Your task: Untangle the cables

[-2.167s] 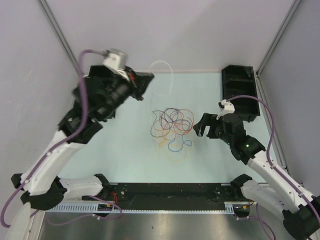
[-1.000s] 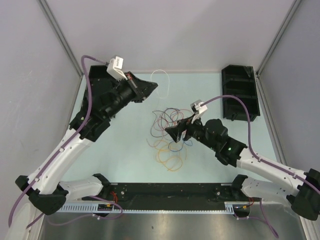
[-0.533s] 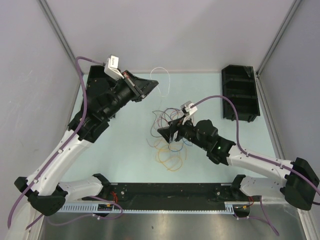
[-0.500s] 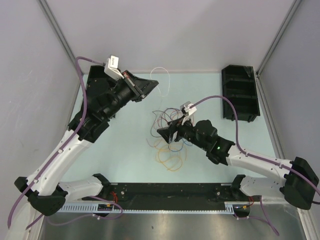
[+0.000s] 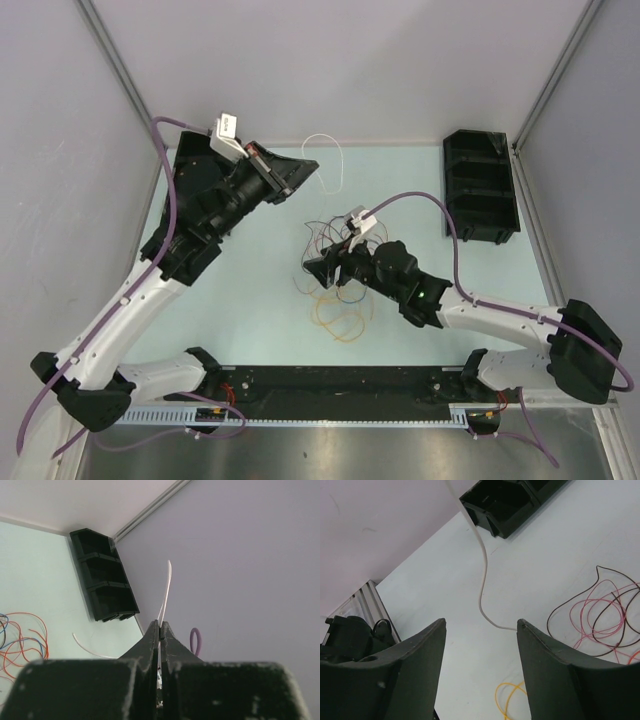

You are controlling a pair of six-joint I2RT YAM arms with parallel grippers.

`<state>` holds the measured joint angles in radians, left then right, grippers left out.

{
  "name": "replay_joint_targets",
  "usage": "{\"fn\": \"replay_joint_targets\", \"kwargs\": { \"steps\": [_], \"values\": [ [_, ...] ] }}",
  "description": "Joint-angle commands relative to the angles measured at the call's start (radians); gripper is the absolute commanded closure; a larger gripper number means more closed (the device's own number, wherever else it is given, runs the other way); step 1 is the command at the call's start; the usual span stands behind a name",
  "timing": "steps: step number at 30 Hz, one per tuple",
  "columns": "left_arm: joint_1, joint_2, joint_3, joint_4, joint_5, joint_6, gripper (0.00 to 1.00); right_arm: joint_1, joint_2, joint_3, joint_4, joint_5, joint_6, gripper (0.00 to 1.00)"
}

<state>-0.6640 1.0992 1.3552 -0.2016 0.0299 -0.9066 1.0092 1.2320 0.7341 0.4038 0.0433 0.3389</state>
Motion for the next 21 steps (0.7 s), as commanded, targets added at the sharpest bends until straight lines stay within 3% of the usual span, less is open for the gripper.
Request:
{"fn": "replay_joint_targets", "kwargs": {
  "steps": [1,7,14,17,21],
  "values": [
    [0.007,-0.016,-0.014,0.044,-0.01,-0.026,1.0,0.009,0.021,0.059,0.072,0.044,-0.011,0.39],
    [0.009,-0.022,-0.021,0.051,-0.015,-0.032,1.0,0.011,0.052,0.076,0.079,0.063,-0.011,0.44],
    [0.012,-0.027,-0.033,0.057,-0.018,-0.038,1.0,0.02,0.084,0.09,0.086,0.07,-0.008,0.56],
    [0.015,-0.03,-0.036,0.059,-0.022,-0.038,1.0,0.022,0.093,0.096,0.079,0.067,-0.008,0.68],
    [0.026,-0.03,-0.038,0.048,-0.027,-0.032,1.0,0.023,0.078,0.117,0.024,0.085,0.0,0.93]
  ]
}}
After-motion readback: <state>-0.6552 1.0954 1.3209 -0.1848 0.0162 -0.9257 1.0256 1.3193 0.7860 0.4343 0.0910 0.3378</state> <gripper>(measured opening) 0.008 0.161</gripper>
